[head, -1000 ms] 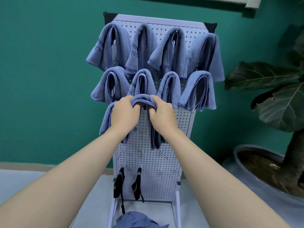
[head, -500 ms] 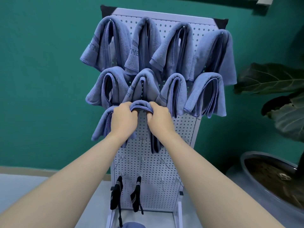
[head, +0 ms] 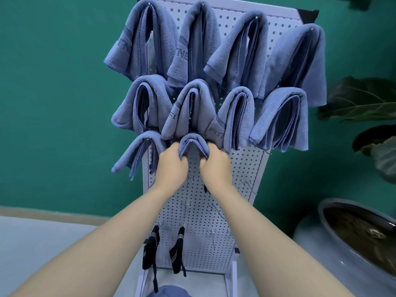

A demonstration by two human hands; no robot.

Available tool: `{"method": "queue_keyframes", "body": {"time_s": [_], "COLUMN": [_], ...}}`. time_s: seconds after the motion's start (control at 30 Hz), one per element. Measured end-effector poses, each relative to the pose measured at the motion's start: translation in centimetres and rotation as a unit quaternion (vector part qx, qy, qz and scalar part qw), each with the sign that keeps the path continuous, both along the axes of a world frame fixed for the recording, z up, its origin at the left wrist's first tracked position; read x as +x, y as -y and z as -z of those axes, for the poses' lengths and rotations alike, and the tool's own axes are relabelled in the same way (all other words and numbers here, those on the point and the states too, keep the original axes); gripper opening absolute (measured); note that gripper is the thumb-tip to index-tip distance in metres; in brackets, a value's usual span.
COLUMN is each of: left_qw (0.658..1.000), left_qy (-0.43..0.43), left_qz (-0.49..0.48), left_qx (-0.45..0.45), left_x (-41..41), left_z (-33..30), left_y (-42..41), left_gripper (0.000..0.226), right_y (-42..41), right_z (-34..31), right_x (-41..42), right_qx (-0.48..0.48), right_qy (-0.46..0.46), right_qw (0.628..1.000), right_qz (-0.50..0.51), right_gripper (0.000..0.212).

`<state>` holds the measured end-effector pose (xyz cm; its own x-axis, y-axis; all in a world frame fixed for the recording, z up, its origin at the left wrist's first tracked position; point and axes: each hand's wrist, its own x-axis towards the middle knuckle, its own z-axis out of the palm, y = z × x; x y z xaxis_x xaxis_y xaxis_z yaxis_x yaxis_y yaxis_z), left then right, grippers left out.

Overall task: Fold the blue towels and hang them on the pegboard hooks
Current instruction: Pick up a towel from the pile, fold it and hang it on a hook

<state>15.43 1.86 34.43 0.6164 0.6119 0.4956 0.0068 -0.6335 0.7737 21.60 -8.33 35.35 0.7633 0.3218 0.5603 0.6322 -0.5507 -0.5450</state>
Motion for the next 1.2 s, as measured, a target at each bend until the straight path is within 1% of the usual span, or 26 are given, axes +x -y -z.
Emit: {"method": "queue_keyframes", "body": {"time_s": [0.07, 0.13, 0.23, 0.37, 0.53, 0.63, 0.73, 0.8, 0.87, 1.0, 1.13, 1.2], "left_qw": [1.000, 1.000, 0.998, 0.997, 0.996, 0.995, 0.992, 0.989, 0.985, 0.971, 0.952, 0.942], "left_qy": [-0.008, -0.025, -0.058, -0.071, -0.069, -0.079, -0.100, -0.115, -0.130, -0.201, -0.274, -0.313], "left_qz": [0.004, 0.012, 0.007, -0.010, -0.010, -0.013, -0.017, -0.024, -0.027, -0.018, 0.016, 0.047], "left_qx": [0.000, -0.003, -0.012, -0.034, -0.052, -0.063, -0.080, -0.095, -0.106, -0.131, -0.133, -0.115], "left_x": [-0.9, -1.8, -3.2, -5.2, -7.9, -9.3, -10.8, -12.0, -13.3, -15.4, -17.5, -18.6], "left_z": [0.6, 1.4, 3.2, 4.9, 6.6, 7.9, 9.7, 11.5, 13.7, 19.0, 24.7, 28.0], "left_y": [0.4, 0.6, 0.7, 0.8, 0.9, 1.0, 1.1, 1.2, 1.3, 1.7, 2.0, 2.3], "left_gripper": [0.026, 0.023, 0.025, 0.013, 0.015, 0.030, 0.040, 0.044, 0.044, 0.037, 0.035, 0.035], "right_y": [0.7, 1.5, 2.5, 3.4, 4.9, 6.0, 7.1, 7.8, 8.5, 9.8, 11.7, 12.8], "right_z": [0.8, 1.4, 2.1, 2.8, 4.1, 5.2, 6.9, 8.6, 10.8, 17.2, 23.9, 27.0], "right_x": [-0.2, -0.6, -1.6, -2.9, -4.6, -5.9, -7.7, -9.1, -10.3, -11.4, -12.2, -12.6], "right_qx": [-0.012, -0.032, -0.051, -0.074, -0.058, -0.039, -0.021, -0.011, -0.011, -0.010, -0.048, -0.076], "right_qy": [-0.019, -0.034, -0.040, -0.053, -0.079, -0.099, -0.110, -0.105, -0.124, -0.225, -0.321, -0.356], "right_qw": [1.000, 0.999, 0.998, 0.996, 0.995, 0.994, 0.993, 0.994, 0.992, 0.974, 0.946, 0.931], "right_qz": [0.014, 0.019, 0.018, 0.027, 0.033, 0.037, 0.040, 0.029, 0.020, 0.013, 0.015, 0.012], "right_gripper": [0.023, 0.023, 0.017, 0.013, 0.008, 0.013, 0.030, 0.038, 0.039, 0.036, 0.038, 0.039]}}
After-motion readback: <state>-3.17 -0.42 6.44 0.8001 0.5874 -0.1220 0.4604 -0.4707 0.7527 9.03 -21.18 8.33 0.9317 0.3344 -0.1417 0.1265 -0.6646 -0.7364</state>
